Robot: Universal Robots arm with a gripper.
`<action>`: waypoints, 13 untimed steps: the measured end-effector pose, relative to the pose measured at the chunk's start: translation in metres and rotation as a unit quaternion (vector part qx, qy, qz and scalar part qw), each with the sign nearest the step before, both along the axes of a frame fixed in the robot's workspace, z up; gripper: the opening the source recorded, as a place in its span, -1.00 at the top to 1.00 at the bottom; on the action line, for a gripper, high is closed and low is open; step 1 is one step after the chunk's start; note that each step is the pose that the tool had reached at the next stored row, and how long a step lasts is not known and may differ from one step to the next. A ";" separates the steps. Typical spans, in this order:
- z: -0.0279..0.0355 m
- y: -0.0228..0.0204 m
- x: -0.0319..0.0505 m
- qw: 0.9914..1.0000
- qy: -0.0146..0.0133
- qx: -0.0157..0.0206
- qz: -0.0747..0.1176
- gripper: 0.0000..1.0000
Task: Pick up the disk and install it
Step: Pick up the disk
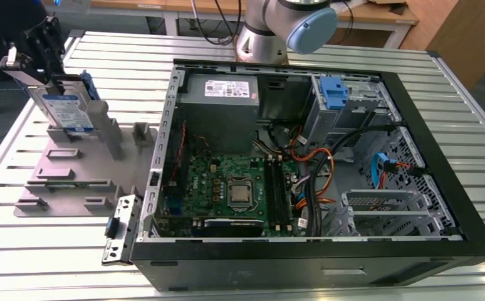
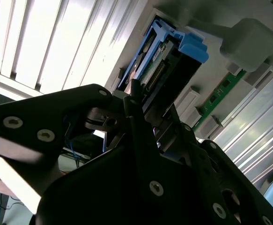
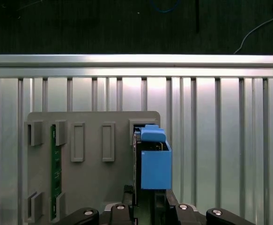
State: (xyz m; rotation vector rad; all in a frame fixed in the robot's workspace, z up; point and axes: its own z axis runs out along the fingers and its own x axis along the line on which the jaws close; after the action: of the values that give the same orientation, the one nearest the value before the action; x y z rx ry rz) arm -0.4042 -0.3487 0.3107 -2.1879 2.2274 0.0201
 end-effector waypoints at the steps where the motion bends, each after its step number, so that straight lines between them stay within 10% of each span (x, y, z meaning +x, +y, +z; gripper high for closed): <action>1: 0.0000 0.0000 0.0000 1.000 0.000 0.000 0.000 0.30; 5: 0.0001 -0.0001 0.0001 1.000 0.000 0.008 0.000 0.30; 13: 0.0001 -0.0010 0.0000 1.000 0.000 0.000 0.000 0.30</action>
State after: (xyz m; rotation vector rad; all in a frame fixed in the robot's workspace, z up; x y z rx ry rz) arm -0.4042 -0.3498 0.3108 -2.1878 2.2272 0.0206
